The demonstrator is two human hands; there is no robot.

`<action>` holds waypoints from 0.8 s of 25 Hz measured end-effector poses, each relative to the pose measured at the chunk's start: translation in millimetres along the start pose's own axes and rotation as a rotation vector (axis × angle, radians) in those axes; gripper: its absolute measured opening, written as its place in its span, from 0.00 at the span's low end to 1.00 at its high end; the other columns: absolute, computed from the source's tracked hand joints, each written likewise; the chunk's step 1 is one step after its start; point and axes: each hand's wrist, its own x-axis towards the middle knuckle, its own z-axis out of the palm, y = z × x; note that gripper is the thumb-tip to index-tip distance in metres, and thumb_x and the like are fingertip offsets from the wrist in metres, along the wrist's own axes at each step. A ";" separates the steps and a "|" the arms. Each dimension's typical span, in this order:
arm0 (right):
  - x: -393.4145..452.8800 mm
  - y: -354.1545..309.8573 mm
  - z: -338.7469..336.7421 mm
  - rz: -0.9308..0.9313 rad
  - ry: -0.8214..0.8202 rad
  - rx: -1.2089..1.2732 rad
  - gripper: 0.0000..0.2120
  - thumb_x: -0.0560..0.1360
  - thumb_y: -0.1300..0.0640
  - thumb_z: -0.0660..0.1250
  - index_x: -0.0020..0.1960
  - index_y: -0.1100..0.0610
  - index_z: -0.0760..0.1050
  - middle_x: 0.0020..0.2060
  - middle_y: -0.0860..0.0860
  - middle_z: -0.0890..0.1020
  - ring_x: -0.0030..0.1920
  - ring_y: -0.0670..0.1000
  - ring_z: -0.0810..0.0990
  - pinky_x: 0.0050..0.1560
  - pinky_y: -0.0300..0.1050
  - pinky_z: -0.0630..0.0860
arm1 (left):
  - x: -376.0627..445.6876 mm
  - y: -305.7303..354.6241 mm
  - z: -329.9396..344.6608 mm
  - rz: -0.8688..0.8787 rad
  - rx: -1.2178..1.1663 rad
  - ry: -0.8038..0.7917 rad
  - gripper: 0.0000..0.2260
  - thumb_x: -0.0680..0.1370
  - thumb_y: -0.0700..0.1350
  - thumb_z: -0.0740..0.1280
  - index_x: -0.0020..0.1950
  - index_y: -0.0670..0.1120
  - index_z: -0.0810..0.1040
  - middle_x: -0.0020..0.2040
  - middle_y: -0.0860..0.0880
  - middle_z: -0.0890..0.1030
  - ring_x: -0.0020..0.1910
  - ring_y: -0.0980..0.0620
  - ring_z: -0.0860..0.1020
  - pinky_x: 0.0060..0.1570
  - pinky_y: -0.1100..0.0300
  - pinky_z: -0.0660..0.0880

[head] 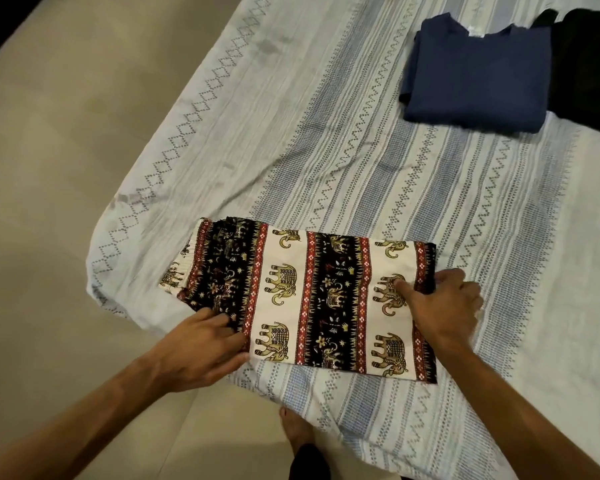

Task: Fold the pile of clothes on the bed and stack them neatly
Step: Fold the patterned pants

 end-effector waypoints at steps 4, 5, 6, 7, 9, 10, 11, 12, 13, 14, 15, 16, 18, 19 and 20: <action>6.2 9.9 -2.9 0.171 -0.310 0.506 0.30 0.64 0.41 0.83 0.59 0.54 0.79 0.48 0.53 0.88 0.45 0.56 0.88 0.51 0.59 0.85 | 7.8 -10.3 -13.2 -0.658 -0.319 0.289 0.18 0.81 0.68 0.62 0.54 0.55 0.77 0.51 0.53 0.79 0.54 0.54 0.74 0.55 0.47 0.75; 3.6 14.9 -2.2 0.163 -0.356 0.548 0.25 0.67 0.43 0.82 0.58 0.52 0.81 0.47 0.51 0.89 0.45 0.55 0.89 0.52 0.58 0.85 | 14.7 -16.9 -14.6 -0.894 -0.408 0.302 0.26 0.76 0.71 0.67 0.64 0.54 0.75 0.61 0.49 0.76 0.64 0.48 0.72 0.62 0.42 0.74; 0.8 19.6 -1.4 0.108 -0.349 0.545 0.21 0.70 0.44 0.80 0.59 0.50 0.82 0.47 0.49 0.89 0.46 0.53 0.89 0.53 0.57 0.85 | 21.8 -23.9 -14.5 -1.051 -0.471 0.277 0.38 0.71 0.73 0.71 0.71 0.52 0.69 0.69 0.45 0.72 0.70 0.42 0.69 0.67 0.37 0.71; -2.3 23.4 -0.6 0.036 -0.325 0.524 0.18 0.74 0.43 0.78 0.60 0.49 0.82 0.48 0.48 0.88 0.48 0.51 0.88 0.54 0.56 0.84 | 29.2 -30.0 -15.5 -1.121 -0.511 0.250 0.46 0.66 0.75 0.73 0.75 0.50 0.65 0.72 0.43 0.69 0.72 0.38 0.67 0.68 0.35 0.70; -4.2 32.3 1.0 -0.084 -0.311 0.504 0.18 0.77 0.40 0.72 0.63 0.47 0.81 0.50 0.46 0.88 0.50 0.50 0.87 0.55 0.58 0.84 | 46.7 -37.8 -22.4 -1.164 -0.615 0.227 0.54 0.62 0.74 0.77 0.76 0.46 0.62 0.71 0.40 0.73 0.69 0.36 0.73 0.66 0.38 0.74; -3.1 37.1 -0.5 -0.106 -0.319 0.517 0.18 0.78 0.40 0.71 0.64 0.48 0.81 0.50 0.47 0.88 0.51 0.50 0.87 0.55 0.59 0.84 | 57.3 -38.5 -26.8 -1.178 -0.694 0.217 0.54 0.62 0.71 0.79 0.76 0.43 0.61 0.69 0.40 0.76 0.66 0.37 0.77 0.64 0.41 0.76; 0.2 42.9 -3.1 -0.112 -0.333 0.538 0.19 0.79 0.40 0.71 0.64 0.49 0.81 0.50 0.47 0.88 0.51 0.50 0.87 0.55 0.59 0.84 | 67.7 -36.5 -31.1 -1.179 -0.741 0.196 0.54 0.62 0.68 0.80 0.75 0.42 0.60 0.67 0.40 0.78 0.64 0.37 0.79 0.62 0.44 0.77; 5.5 50.1 -7.3 -0.110 -0.345 0.559 0.18 0.79 0.41 0.71 0.64 0.49 0.81 0.50 0.48 0.88 0.51 0.51 0.88 0.54 0.59 0.84 | 77.6 -32.2 -34.2 -1.169 -0.742 0.163 0.52 0.62 0.67 0.80 0.74 0.41 0.62 0.66 0.41 0.79 0.63 0.38 0.80 0.60 0.47 0.77; 10.4 56.7 -13.6 -0.102 -0.343 0.575 0.18 0.79 0.42 0.71 0.64 0.50 0.81 0.51 0.48 0.88 0.51 0.52 0.88 0.53 0.59 0.85 | 86.2 -26.3 -37.0 -1.153 -0.727 0.122 0.50 0.62 0.66 0.81 0.73 0.41 0.64 0.64 0.42 0.80 0.62 0.39 0.80 0.59 0.49 0.77; 15.4 63.3 -24.1 -0.101 -0.332 0.586 0.17 0.79 0.43 0.72 0.64 0.51 0.81 0.51 0.49 0.88 0.50 0.52 0.88 0.52 0.60 0.85 | 95.5 -18.3 -38.6 -1.140 -0.722 0.092 0.48 0.63 0.65 0.81 0.72 0.41 0.65 0.63 0.43 0.80 0.60 0.40 0.80 0.58 0.50 0.77; 22.6 73.3 -37.0 -0.095 -0.318 0.593 0.17 0.79 0.44 0.72 0.64 0.51 0.81 0.51 0.50 0.89 0.50 0.53 0.88 0.51 0.60 0.85 | 106.1 -7.8 -39.4 -1.113 -0.722 0.079 0.47 0.63 0.65 0.81 0.71 0.41 0.66 0.62 0.44 0.81 0.59 0.42 0.80 0.58 0.50 0.78; 28.7 82.3 -51.7 -0.077 -0.303 0.595 0.16 0.79 0.45 0.72 0.63 0.51 0.82 0.51 0.50 0.89 0.49 0.53 0.88 0.51 0.59 0.85 | 115.3 4.7 -38.7 -1.087 -0.722 0.066 0.45 0.64 0.64 0.82 0.70 0.42 0.67 0.61 0.45 0.81 0.57 0.43 0.80 0.58 0.50 0.78; 46.4 107.7 -87.8 -0.032 -0.257 0.578 0.15 0.79 0.47 0.72 0.62 0.52 0.82 0.48 0.47 0.89 0.46 0.50 0.89 0.47 0.53 0.86 | 140.8 40.1 -36.3 -0.995 -0.752 0.057 0.43 0.66 0.62 0.82 0.70 0.43 0.67 0.60 0.46 0.81 0.57 0.44 0.81 0.60 0.48 0.79; 56.4 123.8 -108.5 -0.012 -0.229 0.556 0.14 0.79 0.47 0.72 0.61 0.52 0.82 0.45 0.45 0.89 0.44 0.48 0.88 0.43 0.49 0.86 | 156.4 61.5 -34.3 -0.933 -0.798 0.065 0.41 0.67 0.60 0.82 0.70 0.44 0.68 0.59 0.46 0.82 0.56 0.44 0.82 0.59 0.49 0.79; 65.0 138.4 -131.5 0.009 -0.206 0.537 0.14 0.78 0.46 0.72 0.61 0.52 0.82 0.43 0.43 0.89 0.42 0.46 0.88 0.39 0.44 0.85 | 173.3 84.2 -31.8 -0.877 -0.860 0.066 0.39 0.67 0.59 0.82 0.70 0.45 0.68 0.57 0.47 0.83 0.55 0.45 0.83 0.58 0.49 0.80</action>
